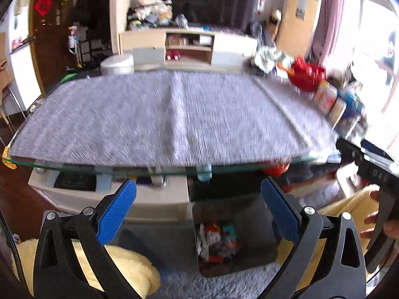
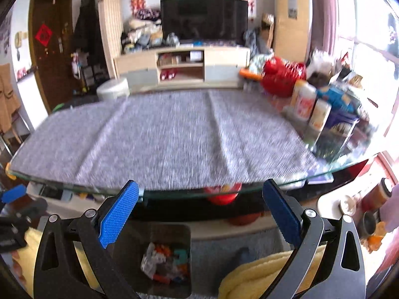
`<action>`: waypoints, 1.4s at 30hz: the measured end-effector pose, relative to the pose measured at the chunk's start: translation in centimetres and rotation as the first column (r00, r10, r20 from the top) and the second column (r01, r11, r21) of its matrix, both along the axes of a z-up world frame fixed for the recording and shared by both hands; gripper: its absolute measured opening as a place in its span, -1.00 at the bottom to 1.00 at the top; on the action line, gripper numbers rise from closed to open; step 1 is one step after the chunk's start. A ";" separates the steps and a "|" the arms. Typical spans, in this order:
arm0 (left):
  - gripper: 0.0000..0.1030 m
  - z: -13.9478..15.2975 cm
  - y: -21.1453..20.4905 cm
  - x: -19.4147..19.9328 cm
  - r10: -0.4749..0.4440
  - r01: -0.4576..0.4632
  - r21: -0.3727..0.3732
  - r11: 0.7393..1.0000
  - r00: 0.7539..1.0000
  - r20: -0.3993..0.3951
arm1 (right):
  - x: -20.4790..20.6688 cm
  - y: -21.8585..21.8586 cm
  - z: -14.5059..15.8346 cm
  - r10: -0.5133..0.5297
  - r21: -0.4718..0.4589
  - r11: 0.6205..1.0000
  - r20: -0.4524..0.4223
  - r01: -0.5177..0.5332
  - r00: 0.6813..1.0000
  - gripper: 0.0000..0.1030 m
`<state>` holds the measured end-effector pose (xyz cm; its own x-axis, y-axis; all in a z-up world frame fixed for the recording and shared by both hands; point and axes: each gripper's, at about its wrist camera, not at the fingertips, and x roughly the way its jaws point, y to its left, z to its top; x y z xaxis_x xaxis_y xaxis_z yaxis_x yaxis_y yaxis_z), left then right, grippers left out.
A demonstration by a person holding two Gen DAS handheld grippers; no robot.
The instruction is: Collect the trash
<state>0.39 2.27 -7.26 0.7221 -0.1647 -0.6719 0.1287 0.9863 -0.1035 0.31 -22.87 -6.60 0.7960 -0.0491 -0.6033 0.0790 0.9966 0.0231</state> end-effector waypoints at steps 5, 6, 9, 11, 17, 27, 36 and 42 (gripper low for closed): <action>0.85 2.1 0.2 -1.0 0.018 -0.020 0.020 1.000 0.998 0.054 | -1.4 0.4 1.9 0.000 -0.004 1.000 0.027 0.000 1.000 0.94; 0.84 2.4 0.2 -1.2 0.021 -0.023 0.020 1.000 0.998 0.061 | -1.7 0.5 2.2 0.000 -0.002 1.000 0.030 0.000 1.000 0.94; 0.85 3.3 0.2 -1.7 0.039 -0.043 0.042 0.998 0.995 0.097 | -2.6 0.6 3.1 -0.008 -0.011 1.000 0.056 0.008 0.998 0.94; 0.84 3.9 0.4 -2.1 0.050 -0.057 0.054 0.997 0.990 0.129 | -3.1 0.6 3.6 -0.017 -0.017 1.000 0.083 0.018 0.996 0.94; 0.84 5.4 0.2 -3.0 0.056 -0.065 0.046 0.997 0.980 0.189 | -4.0 0.5 4.8 -0.027 -0.017 0.999 0.140 0.029 0.990 0.94; 0.85 6.4 -0.2 -3.8 0.056 -0.069 0.050 0.996 0.970 0.235 | -4.6 0.7 5.4 -0.019 -0.002 1.000 0.158 0.020 0.987 0.94; 0.85 7.0 -0.2 -4.0 0.056 -0.071 0.049 0.996 0.966 0.252 | -4.4 1.6 5.7 0.004 -0.008 1.000 0.157 -0.002 0.988 0.94; 0.85 7.1 -0.1 -4.0 0.060 -0.072 0.041 0.997 0.966 0.251 | -4.3 1.7 5.8 0.004 -0.008 1.000 0.155 -0.003 0.988 0.94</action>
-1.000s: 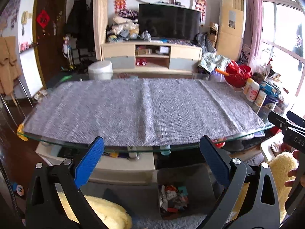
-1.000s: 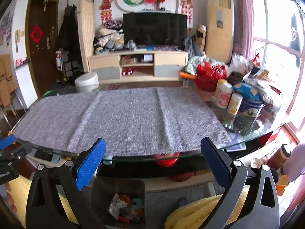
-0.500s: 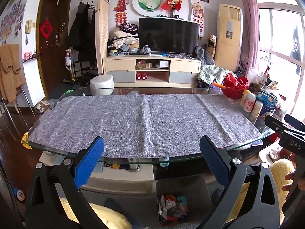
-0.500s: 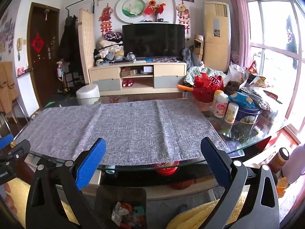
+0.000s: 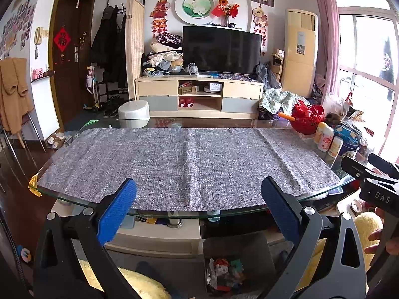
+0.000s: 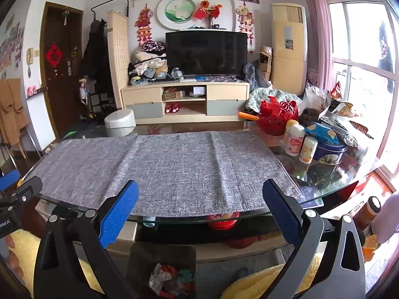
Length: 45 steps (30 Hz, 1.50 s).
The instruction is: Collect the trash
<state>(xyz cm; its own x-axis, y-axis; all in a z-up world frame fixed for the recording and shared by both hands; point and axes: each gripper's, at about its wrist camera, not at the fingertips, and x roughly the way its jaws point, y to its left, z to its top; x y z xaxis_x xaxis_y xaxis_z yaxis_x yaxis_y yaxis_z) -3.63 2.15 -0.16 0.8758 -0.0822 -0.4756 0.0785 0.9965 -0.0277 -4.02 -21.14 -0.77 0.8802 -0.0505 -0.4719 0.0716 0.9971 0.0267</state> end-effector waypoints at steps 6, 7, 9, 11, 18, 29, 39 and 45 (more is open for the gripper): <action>0.85 0.1 -0.1 0.1 -0.005 0.005 -0.003 1.000 1.000 0.001 | 0.1 0.1 -0.1 0.007 0.006 1.000 -0.003 -0.007 1.000 0.94; 0.85 0.1 0.0 0.1 -0.004 0.004 -0.004 1.000 1.000 -0.001 | 0.1 0.1 -0.1 0.009 0.009 1.000 -0.003 -0.009 1.000 0.94; 0.84 0.0 0.0 0.2 -0.003 0.003 -0.004 1.000 1.000 -0.005 | 0.1 0.2 -0.2 0.008 0.009 1.000 -0.001 -0.008 1.000 0.94; 0.85 0.0 0.0 0.2 -0.002 0.002 -0.009 1.000 1.000 -0.008 | 0.1 0.3 -0.2 0.007 0.007 1.000 -0.001 -0.007 1.000 0.94; 0.85 0.1 0.2 0.2 -0.002 0.002 -0.011 1.000 1.000 -0.005 | 0.1 0.3 -0.3 0.005 0.008 1.000 -0.005 -0.005 1.000 0.94; 0.85 0.2 0.0 0.1 -0.008 0.008 -0.015 1.000 1.000 -0.012 | 0.0 0.4 -0.3 0.001 0.010 1.000 -0.009 -0.001 1.000 0.94; 0.85 0.2 0.0 0.0 -0.009 0.009 -0.016 1.000 1.000 -0.013 | 0.0 0.5 -0.3 0.000 0.010 1.000 -0.012 0.000 1.000 0.94; 0.85 0.1 0.0 0.0 -0.009 0.009 -0.018 1.000 1.000 -0.014 | -0.1 0.7 -0.3 0.000 0.011 1.000 -0.014 0.000 1.000 0.94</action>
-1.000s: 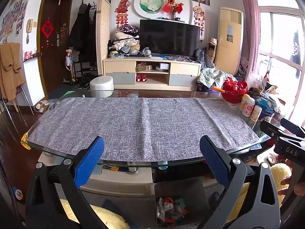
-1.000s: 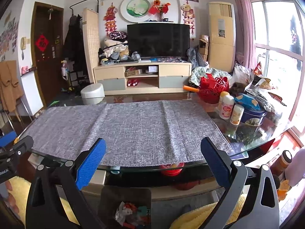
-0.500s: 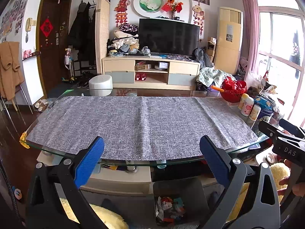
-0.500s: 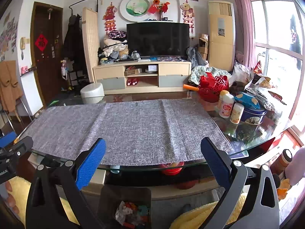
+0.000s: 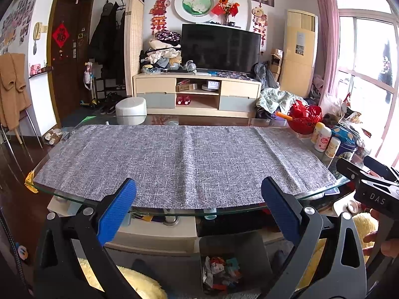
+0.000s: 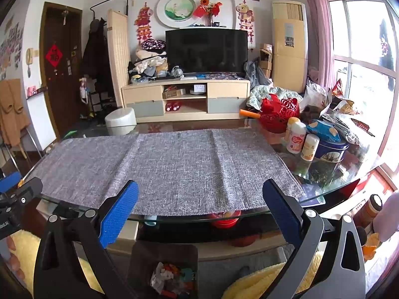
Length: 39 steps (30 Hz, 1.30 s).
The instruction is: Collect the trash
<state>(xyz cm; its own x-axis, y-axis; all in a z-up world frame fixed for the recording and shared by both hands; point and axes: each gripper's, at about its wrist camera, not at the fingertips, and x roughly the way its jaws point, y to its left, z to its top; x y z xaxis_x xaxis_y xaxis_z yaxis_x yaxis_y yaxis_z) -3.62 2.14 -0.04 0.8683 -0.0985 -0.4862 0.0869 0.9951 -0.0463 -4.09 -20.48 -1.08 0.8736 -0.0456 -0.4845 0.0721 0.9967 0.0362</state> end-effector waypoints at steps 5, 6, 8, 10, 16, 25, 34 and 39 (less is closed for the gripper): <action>0.84 0.0 0.0 0.0 0.000 0.000 0.000 1.000 1.000 0.000 | 0.0 0.1 0.0 0.000 0.000 1.000 -0.001 0.000 1.000 0.94; 0.84 0.0 0.0 0.0 0.000 0.000 0.000 1.000 1.000 0.000 | 0.0 0.1 0.0 -0.001 -0.001 1.000 0.000 0.001 1.000 0.94; 0.84 0.0 -0.1 0.0 0.000 0.000 -0.001 1.000 1.000 0.001 | -0.1 0.1 0.0 0.000 0.000 1.000 0.002 0.000 1.000 0.94; 0.85 -0.1 -0.1 0.0 0.001 -0.001 -0.001 1.000 1.000 0.002 | -0.1 0.0 -0.1 -0.003 0.002 1.000 0.005 0.003 1.000 0.94; 0.84 -0.1 -0.1 -0.1 0.000 0.000 -0.003 1.000 1.000 0.003 | 0.0 -0.3 -0.3 -0.006 0.008 1.000 -0.002 0.006 1.000 0.94; 0.84 -0.1 -0.1 -0.1 0.001 -0.001 -0.002 1.000 1.000 0.003 | 0.0 -0.3 -0.2 -0.001 0.012 1.000 -0.004 0.001 1.000 0.94; 0.84 0.0 -0.5 -0.1 -0.003 0.003 -0.008 1.000 1.000 0.002 | 0.1 0.1 -0.3 0.001 0.013 1.000 -0.011 -0.001 1.000 0.94; 0.85 0.2 -0.9 -0.1 0.007 -0.007 0.017 1.000 1.000 0.007 | 0.1 0.1 -0.4 -0.001 0.015 1.000 -0.015 0.001 1.000 0.94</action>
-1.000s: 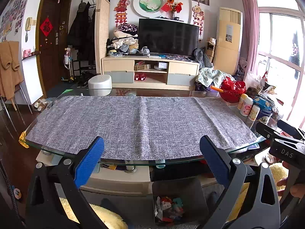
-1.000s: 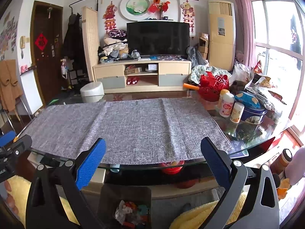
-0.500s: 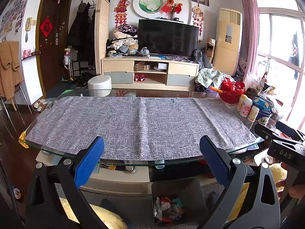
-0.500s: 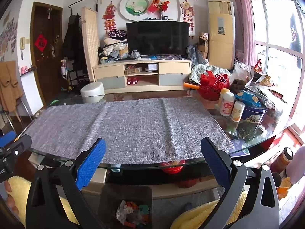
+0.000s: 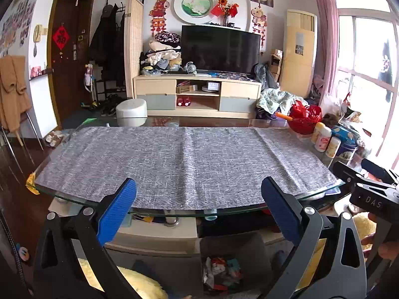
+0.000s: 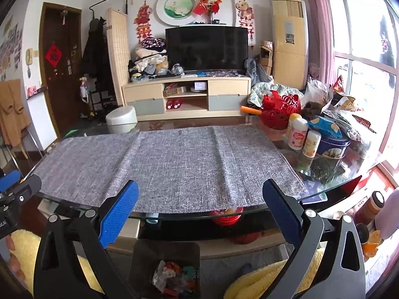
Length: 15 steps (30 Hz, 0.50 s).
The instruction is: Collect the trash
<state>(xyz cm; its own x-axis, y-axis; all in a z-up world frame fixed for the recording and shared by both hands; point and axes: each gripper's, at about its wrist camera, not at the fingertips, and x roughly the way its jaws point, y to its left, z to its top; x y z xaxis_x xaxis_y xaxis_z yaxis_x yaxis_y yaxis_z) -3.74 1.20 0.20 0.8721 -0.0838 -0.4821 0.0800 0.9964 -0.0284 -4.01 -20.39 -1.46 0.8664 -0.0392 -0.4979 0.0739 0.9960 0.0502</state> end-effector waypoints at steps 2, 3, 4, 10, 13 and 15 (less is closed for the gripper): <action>0.85 0.0 -0.1 0.0 -0.001 0.001 0.010 1.000 1.000 0.002 | 0.0 0.1 0.0 -0.001 0.001 1.000 -0.001 0.001 1.000 0.94; 0.85 0.0 -0.2 0.0 -0.004 0.004 0.015 1.000 1.000 0.002 | 0.0 0.0 0.0 0.000 0.001 1.000 -0.001 0.000 1.000 0.94; 0.85 0.0 -0.3 0.0 -0.005 0.005 0.019 1.000 1.000 0.002 | 0.0 0.0 0.0 0.000 0.001 1.000 -0.001 0.000 1.000 0.94; 0.85 -0.3 -0.5 0.1 0.003 -0.003 0.023 1.000 1.000 -0.003 | 0.1 0.0 -0.1 0.000 0.003 1.000 -0.004 0.000 1.000 0.94; 0.85 -0.3 -0.5 0.2 0.000 0.000 0.013 1.000 1.000 -0.005 | 0.1 0.0 -0.4 -0.002 0.006 1.000 -0.012 0.002 1.000 0.94; 0.85 -0.4 -0.3 0.3 -0.001 0.001 -0.005 1.000 1.000 -0.011 | 0.2 -0.1 -0.6 0.000 0.009 1.000 -0.018 0.001 1.000 0.94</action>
<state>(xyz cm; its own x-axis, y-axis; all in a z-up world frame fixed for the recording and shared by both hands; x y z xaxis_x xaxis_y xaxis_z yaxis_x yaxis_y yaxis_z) -3.47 0.91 -0.20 0.8665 -0.0872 -0.4915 0.0806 0.9961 -0.0346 -3.77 -20.46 -2.01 0.8574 -0.0351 -0.5134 0.0754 0.9955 0.0579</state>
